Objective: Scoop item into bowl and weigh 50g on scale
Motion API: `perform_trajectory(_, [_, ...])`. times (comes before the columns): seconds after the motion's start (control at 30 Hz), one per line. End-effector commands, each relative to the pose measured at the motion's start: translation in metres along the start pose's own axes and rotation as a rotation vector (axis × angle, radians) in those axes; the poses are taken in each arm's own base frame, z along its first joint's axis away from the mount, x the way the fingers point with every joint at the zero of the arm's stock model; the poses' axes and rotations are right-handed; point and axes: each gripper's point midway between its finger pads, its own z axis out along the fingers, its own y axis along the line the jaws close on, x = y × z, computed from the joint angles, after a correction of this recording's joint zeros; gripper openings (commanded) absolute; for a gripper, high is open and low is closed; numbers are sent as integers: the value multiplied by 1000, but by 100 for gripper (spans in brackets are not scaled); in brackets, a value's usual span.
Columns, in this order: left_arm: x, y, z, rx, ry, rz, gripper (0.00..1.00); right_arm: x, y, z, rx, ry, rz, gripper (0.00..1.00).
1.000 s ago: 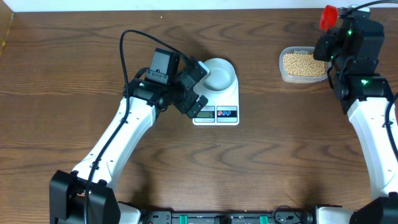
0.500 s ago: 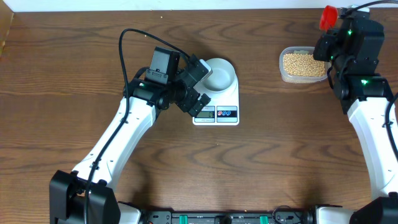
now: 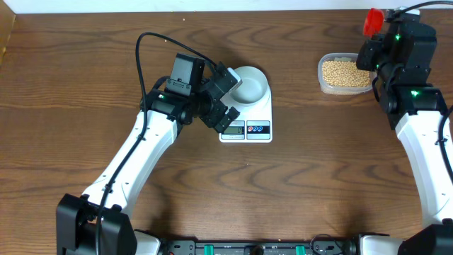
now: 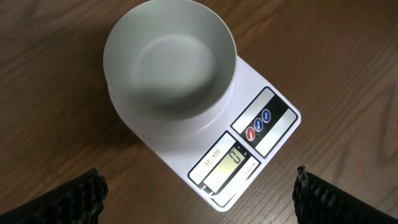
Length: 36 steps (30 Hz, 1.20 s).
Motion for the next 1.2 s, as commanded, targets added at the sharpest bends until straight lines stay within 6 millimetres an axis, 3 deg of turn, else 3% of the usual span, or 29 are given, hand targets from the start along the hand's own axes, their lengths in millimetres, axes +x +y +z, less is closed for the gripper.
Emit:
perform_trajectory(0.0, [-5,-3,-8,7,-27,26,98,-9,-3,-3,14,-20,-11,1])
perform_trajectory(0.53, [-5,-3,-8,6,-30,27,98,0,-4,-3,18,18,-14,1])
perform_trajectory(1.17, [-9,-2,-8,0,-43,32,98,68,-3,-14,-7,302,-16,1])
